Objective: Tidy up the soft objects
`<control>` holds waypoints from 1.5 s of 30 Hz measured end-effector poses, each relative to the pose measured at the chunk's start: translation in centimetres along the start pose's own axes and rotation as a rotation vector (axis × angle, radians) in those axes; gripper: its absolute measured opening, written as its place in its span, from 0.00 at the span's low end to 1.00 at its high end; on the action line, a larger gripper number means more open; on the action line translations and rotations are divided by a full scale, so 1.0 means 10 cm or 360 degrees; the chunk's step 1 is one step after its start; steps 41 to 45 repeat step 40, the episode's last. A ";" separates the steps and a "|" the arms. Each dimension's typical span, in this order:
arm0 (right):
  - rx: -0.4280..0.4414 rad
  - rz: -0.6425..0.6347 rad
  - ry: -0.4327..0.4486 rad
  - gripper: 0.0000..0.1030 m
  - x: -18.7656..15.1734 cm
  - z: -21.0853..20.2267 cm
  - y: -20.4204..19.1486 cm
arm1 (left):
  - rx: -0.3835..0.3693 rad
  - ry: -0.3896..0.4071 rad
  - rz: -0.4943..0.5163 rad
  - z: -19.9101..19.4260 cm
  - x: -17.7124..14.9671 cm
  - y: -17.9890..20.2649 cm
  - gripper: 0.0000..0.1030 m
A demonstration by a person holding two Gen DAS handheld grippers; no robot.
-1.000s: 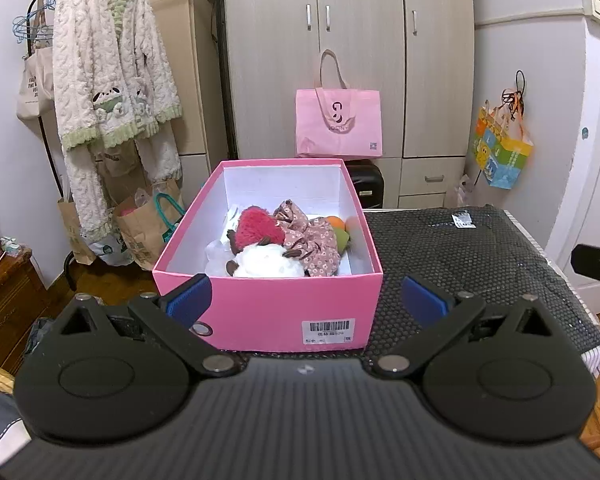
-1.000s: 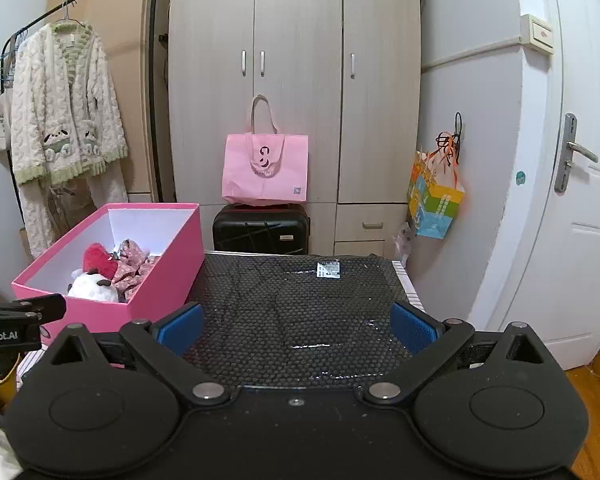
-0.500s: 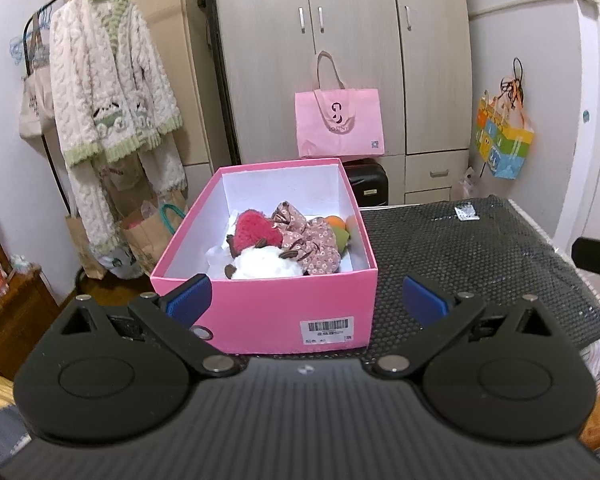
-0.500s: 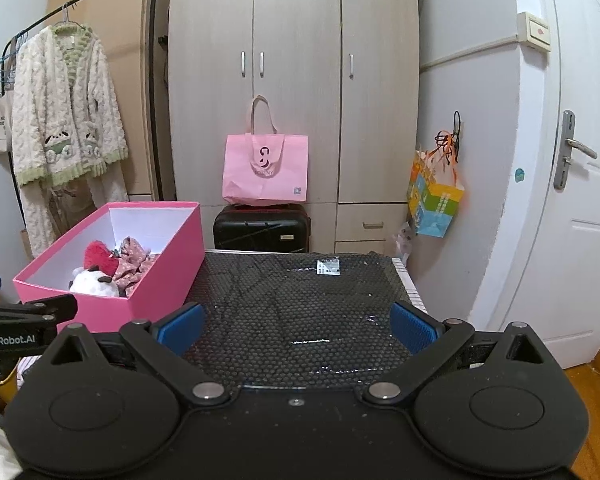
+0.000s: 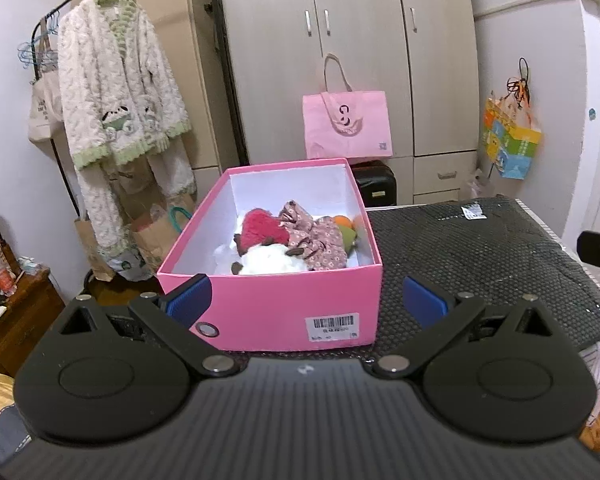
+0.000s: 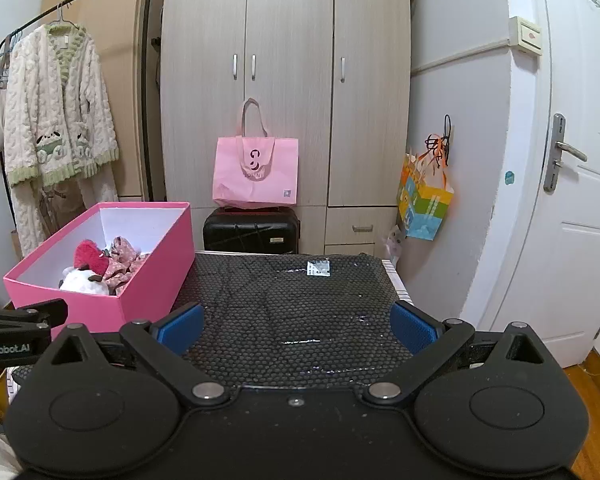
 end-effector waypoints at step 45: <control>-0.0109 -0.0014 0.0061 0.99 -0.02 -0.01 0.01 | 0.0058 0.0162 -0.0027 -0.09 0.01 -0.20 1.00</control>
Point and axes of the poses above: each gripper's, at about its wrist camera, not at the fingertips, and z roughly the way its jaws point, y to its right, x to its top, the point moved 3 cm from there along z, roughly the way its jaws point, and after that the axes turned 9 degrees about y, right-handed, at the moved point
